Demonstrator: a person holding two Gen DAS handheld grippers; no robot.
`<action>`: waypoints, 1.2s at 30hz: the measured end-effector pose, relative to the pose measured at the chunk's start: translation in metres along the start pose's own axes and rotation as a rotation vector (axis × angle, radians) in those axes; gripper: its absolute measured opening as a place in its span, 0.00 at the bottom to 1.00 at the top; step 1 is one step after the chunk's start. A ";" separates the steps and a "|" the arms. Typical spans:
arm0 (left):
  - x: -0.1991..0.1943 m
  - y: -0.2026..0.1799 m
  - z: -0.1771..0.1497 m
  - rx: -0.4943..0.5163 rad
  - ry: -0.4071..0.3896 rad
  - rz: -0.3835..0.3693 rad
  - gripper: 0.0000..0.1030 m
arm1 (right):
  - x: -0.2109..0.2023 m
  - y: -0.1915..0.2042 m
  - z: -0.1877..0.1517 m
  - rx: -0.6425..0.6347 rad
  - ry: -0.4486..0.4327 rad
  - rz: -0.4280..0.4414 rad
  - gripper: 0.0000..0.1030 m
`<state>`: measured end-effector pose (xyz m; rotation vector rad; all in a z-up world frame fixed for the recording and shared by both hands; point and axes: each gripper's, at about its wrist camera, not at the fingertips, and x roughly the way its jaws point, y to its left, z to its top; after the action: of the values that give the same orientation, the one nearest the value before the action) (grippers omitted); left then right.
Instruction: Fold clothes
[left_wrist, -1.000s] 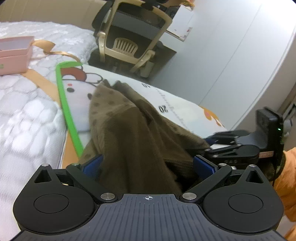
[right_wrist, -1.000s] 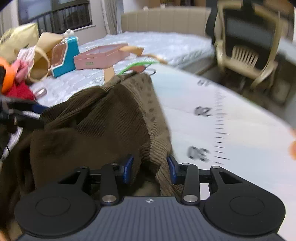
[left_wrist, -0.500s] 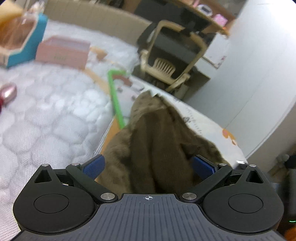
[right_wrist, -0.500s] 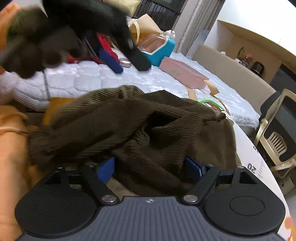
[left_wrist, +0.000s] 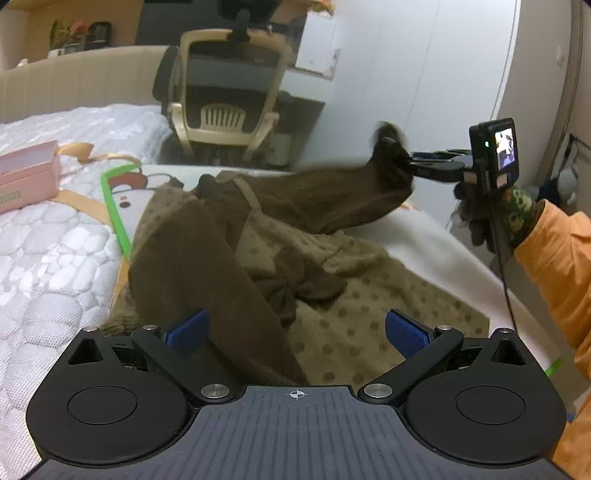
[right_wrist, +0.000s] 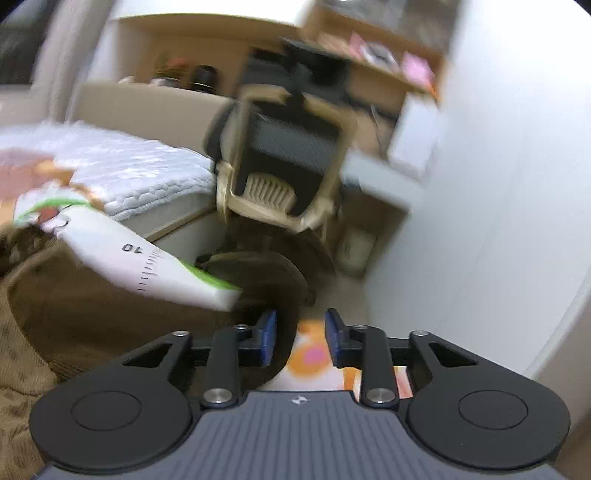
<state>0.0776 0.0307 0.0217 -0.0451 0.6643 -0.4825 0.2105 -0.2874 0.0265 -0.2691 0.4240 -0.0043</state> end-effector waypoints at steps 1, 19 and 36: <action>0.001 0.001 -0.001 -0.004 0.008 0.001 1.00 | -0.005 -0.006 -0.004 0.047 0.013 0.038 0.32; -0.049 0.014 -0.040 0.198 -0.036 0.171 1.00 | -0.052 0.206 -0.013 0.038 0.444 1.112 0.06; 0.075 0.023 0.068 0.344 -0.207 0.235 0.61 | -0.019 0.150 0.100 0.045 0.085 0.950 0.06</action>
<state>0.1791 0.0104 0.0275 0.3009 0.3709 -0.3536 0.2262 -0.1159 0.0834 -0.0023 0.6024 0.9056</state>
